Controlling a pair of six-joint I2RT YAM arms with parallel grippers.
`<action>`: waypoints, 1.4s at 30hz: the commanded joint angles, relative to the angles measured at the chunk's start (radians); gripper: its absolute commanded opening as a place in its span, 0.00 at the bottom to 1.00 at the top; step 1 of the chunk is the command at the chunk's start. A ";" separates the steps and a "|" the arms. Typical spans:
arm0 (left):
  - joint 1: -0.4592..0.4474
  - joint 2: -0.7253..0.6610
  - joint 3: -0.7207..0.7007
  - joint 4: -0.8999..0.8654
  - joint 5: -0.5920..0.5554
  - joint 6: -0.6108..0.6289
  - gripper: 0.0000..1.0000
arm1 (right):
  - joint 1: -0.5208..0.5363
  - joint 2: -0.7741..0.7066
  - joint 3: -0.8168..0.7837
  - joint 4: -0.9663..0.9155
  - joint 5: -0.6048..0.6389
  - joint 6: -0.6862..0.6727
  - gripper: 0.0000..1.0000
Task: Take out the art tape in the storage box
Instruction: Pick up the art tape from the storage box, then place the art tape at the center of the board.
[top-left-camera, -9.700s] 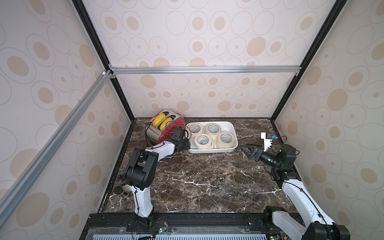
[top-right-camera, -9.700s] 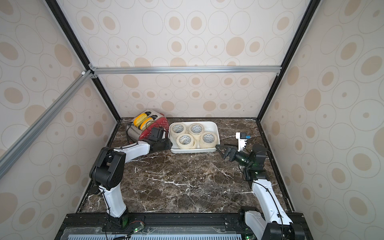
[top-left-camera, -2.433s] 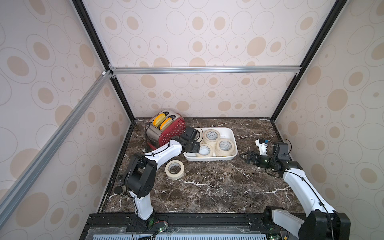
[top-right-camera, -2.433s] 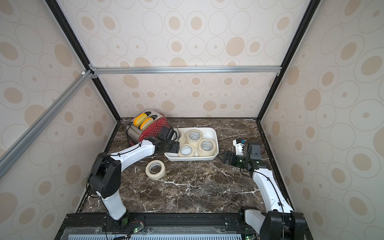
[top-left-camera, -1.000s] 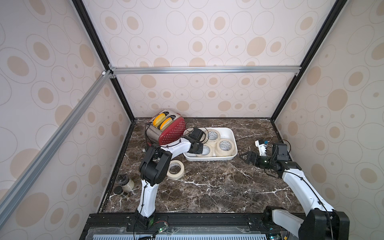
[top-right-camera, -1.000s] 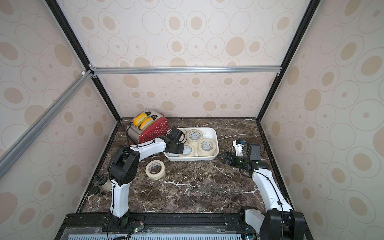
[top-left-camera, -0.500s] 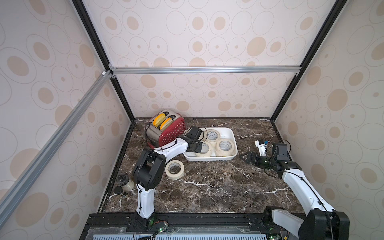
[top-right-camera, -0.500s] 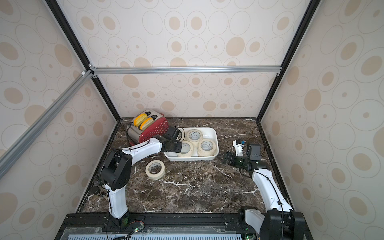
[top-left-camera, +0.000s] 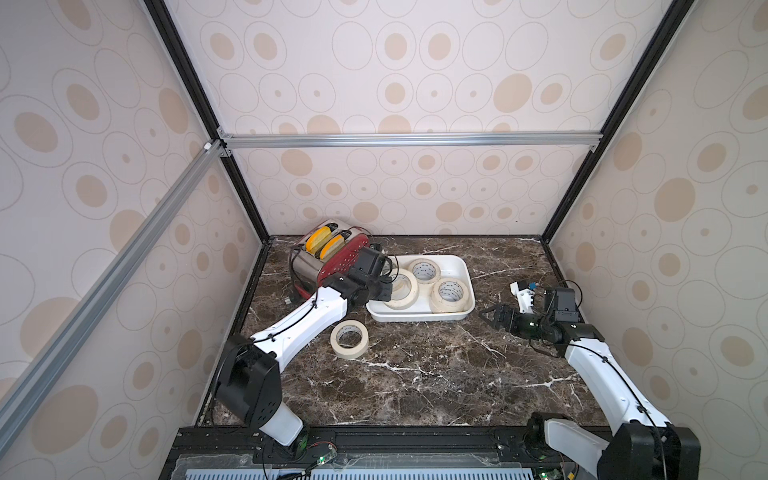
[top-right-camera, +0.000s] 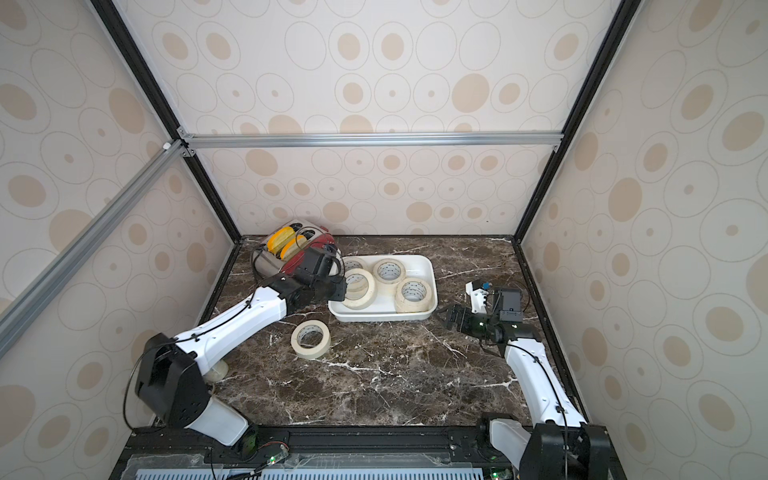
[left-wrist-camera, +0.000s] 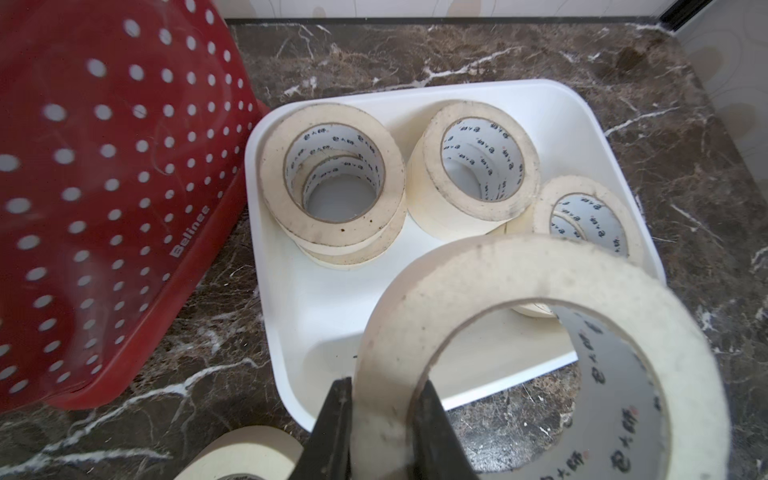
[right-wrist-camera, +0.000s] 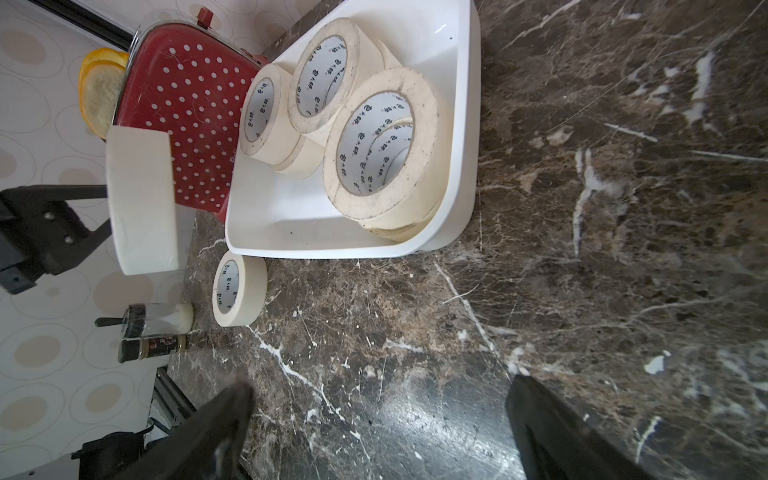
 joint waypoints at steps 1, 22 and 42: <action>-0.009 -0.089 -0.067 -0.006 -0.012 -0.010 0.05 | 0.006 -0.002 0.034 -0.036 0.001 -0.027 0.99; -0.068 -0.300 -0.395 -0.012 0.055 -0.062 0.04 | 0.022 0.071 0.073 -0.052 0.030 -0.053 0.97; -0.097 -0.055 -0.399 0.122 -0.035 -0.043 0.08 | 0.026 0.060 0.057 -0.043 0.027 -0.037 0.97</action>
